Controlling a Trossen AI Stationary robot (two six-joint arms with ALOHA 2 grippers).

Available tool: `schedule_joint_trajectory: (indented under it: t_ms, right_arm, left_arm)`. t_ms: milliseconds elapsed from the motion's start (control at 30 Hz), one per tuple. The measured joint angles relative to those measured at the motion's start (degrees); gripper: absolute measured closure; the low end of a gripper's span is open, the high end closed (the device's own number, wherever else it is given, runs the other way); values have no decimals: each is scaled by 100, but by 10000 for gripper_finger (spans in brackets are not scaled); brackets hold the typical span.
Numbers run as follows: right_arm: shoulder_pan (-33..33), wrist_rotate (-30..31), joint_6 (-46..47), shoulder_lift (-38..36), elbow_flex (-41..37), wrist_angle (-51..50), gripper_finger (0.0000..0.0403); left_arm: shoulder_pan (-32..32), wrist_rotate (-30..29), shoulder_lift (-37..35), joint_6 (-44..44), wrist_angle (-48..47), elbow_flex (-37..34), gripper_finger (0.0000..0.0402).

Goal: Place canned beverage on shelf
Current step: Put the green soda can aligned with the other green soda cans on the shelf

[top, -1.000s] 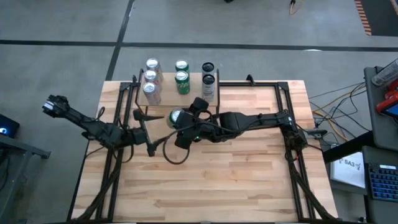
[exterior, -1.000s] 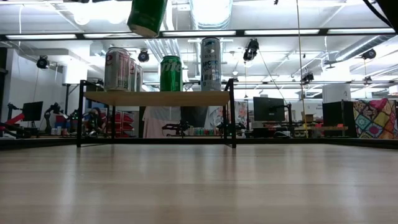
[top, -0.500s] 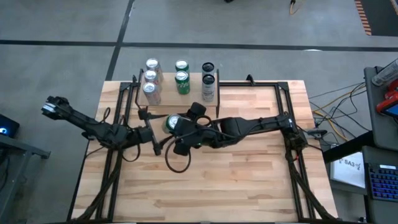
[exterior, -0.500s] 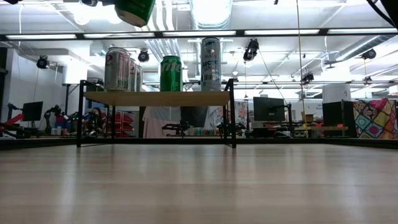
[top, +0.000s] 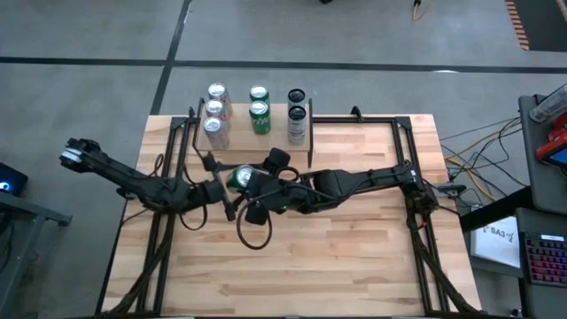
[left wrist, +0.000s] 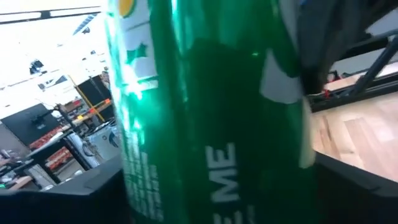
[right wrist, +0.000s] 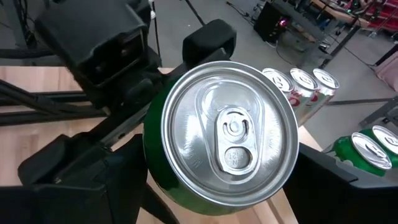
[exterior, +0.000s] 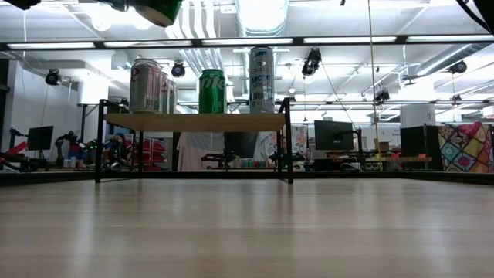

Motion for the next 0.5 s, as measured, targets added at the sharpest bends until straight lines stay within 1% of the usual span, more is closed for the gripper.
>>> schedule_joint_trajectory:
  t_ms: [133,233,333,433,500]
  right_arm:
    - [2,44,-101,0,-15,-2,108]
    - [0,42,-107,0,-21,-28,94]
    - [1,-1,-112,0,-22,0,71]
    - [10,-69,-114,0,-22,26,48]
    - [37,-76,-181,2,-22,71,40]
  left_arm:
    - [4,-50,77,83,214,0,121]
    - [7,-67,96,110,219,0,122]
    - [4,-14,57,150,209,0,122]
    - [4,264,-39,166,199,-59,122]
    - [7,492,-138,160,256,-160,122]
